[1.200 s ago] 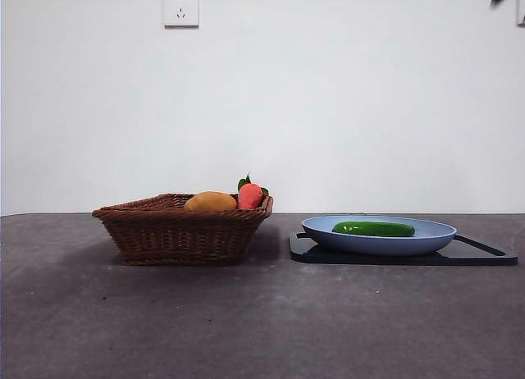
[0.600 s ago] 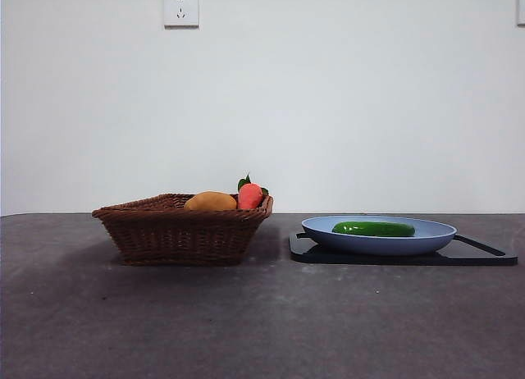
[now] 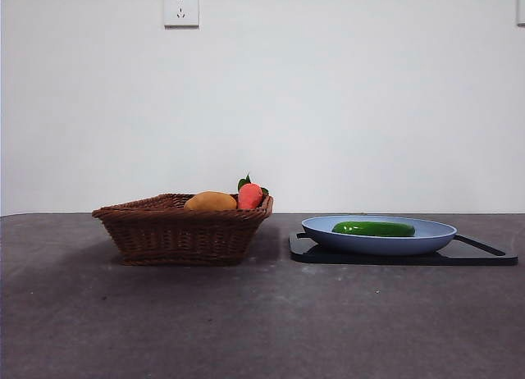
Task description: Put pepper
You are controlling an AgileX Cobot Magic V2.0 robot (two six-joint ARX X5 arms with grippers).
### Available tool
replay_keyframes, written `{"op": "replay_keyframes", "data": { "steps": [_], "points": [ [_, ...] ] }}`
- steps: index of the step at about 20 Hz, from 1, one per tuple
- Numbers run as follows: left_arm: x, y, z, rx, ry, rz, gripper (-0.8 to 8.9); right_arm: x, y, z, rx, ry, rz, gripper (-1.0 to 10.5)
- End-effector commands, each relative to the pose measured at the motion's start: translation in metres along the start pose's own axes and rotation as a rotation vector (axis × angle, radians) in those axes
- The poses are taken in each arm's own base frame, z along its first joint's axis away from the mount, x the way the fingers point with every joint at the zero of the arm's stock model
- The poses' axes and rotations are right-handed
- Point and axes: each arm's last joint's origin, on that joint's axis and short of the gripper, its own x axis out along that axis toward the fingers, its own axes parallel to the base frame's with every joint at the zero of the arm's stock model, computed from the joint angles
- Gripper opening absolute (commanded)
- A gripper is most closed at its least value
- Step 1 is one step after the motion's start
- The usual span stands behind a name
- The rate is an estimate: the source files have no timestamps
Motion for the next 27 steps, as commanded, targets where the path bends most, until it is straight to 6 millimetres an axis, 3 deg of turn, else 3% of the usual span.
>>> {"op": "replay_keyframes", "data": {
  "steps": [1, 4, 8, 11, 14, 17, 20, 23, 27],
  "points": [
    [-0.002, -0.002, 0.005, 0.015, -0.025, -0.008, 0.08, -0.003, 0.002, 0.004, -0.005, -0.019, 0.000, 0.1],
    [-0.003, -0.002, 0.005, 0.025, -0.029, -0.004, 0.08, -0.003, 0.002, 0.004, -0.005, -0.019, -0.001, 0.1],
    [-0.010, 0.024, 0.020, 0.060, -0.191, 0.174, 0.08, -0.003, 0.002, 0.004, -0.005, -0.019, 0.000, 0.1],
    [-0.042, 0.048, 0.028, 0.075, -0.388, 0.315, 0.08, -0.003, 0.002, 0.004, -0.005, -0.019, -0.001, 0.1],
    [-0.083, 0.055, 0.020, 0.064, -0.500, 0.448, 0.08, -0.002, 0.001, 0.004, -0.004, -0.017, -0.001, 0.1],
    [-0.123, 0.047, 0.003, 0.067, -0.559, 0.639, 0.08, -0.002, 0.001, 0.004, -0.004, -0.017, 0.000, 0.1],
    [-0.141, 0.032, -0.024, 0.087, -0.598, 0.801, 0.08, -0.002, 0.001, 0.004, -0.004, -0.017, -0.001, 0.1],
    [-0.131, 0.032, -0.057, 0.116, -0.673, 0.923, 0.08, -0.002, 0.001, 0.004, -0.003, -0.016, -0.001, 0.1],
    [-0.095, 0.042, -0.114, 0.120, -0.733, 0.987, 0.08, -0.002, 0.001, 0.004, -0.003, -0.015, -0.001, 0.1]
  ]
}}
